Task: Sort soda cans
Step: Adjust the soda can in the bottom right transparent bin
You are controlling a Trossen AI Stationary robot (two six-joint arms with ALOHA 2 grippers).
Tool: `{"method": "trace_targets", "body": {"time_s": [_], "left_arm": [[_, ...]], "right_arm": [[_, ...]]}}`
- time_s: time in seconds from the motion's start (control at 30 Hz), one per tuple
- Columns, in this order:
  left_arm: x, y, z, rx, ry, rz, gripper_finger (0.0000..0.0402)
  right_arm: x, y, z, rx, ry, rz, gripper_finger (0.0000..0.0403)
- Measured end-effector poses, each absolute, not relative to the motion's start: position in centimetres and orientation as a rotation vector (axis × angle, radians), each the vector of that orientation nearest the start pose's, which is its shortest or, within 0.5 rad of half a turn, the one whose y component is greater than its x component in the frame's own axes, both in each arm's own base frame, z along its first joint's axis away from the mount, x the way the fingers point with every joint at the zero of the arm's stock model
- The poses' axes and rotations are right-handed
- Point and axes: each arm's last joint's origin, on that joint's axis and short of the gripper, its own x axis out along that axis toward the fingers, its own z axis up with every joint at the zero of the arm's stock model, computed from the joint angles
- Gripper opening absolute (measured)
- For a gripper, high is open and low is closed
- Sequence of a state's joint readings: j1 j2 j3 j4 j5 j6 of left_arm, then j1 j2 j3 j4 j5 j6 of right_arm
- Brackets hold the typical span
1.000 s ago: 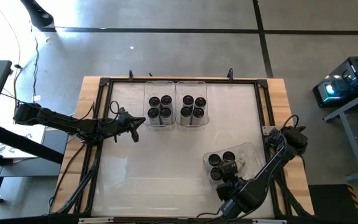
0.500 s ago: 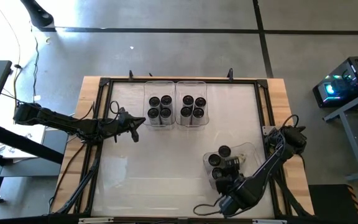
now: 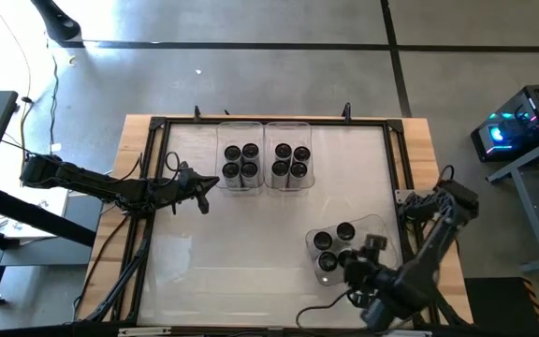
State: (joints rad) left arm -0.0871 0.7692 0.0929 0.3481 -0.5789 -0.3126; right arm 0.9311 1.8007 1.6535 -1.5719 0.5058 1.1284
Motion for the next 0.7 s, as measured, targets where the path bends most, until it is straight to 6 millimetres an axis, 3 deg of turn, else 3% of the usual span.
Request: {"method": "trace_targets", "body": {"time_s": [0.43,0.7], "left_arm": [[14.7,0.3,15.1,-0.196,0.234,0.531,0.0014],[14.7,0.3,15.1,-0.197,0.235,0.525,0.0014]], "right_arm": [[14.9,27.6,30.3,0.080,0.784,-0.469,0.0174],[13.2,26.8,26.4,0.144,0.746,-0.598,0.0145]]}}
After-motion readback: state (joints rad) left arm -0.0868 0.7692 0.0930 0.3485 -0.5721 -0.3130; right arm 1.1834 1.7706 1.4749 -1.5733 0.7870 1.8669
